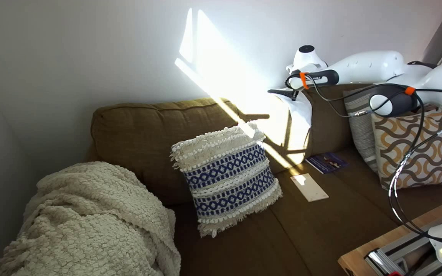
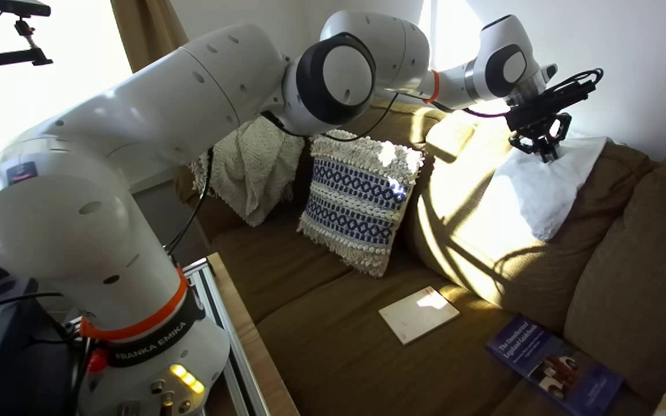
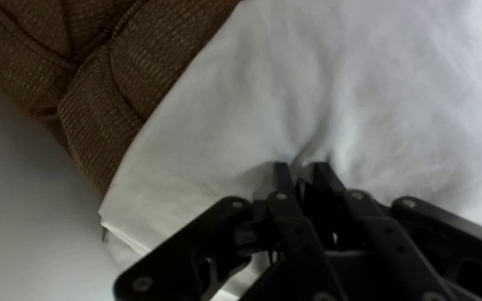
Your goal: Turn the black remote upside down
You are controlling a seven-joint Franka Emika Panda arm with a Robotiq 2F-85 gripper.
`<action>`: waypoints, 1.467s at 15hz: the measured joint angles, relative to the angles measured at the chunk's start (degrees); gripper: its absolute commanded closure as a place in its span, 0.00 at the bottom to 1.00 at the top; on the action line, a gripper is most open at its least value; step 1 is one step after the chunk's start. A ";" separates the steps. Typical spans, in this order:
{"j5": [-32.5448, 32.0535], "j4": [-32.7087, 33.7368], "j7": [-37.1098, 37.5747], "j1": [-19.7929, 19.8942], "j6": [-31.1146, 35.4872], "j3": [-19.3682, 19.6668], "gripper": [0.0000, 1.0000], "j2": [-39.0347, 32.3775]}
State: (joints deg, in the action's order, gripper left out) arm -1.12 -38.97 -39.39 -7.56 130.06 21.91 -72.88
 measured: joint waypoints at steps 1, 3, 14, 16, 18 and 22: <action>-0.09 -0.40 1.09 -0.54 0.00 0.70 0.92 0.00; -0.21 -1.12 2.87 -1.59 -0.01 2.01 0.95 0.02; -0.21 -5.01 4.76 -4.67 -3.21 4.74 0.00 1.05; -0.17 -5.64 4.76 -4.74 -3.24 4.85 0.00 1.57; 0.30 -6.35 4.76 -4.68 -3.25 4.78 0.00 2.54; 1.28 -7.79 4.71 -3.37 -4.10 1.98 0.00 6.60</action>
State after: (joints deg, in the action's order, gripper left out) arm 0.15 -46.76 -34.68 -10.93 125.96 23.89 -66.29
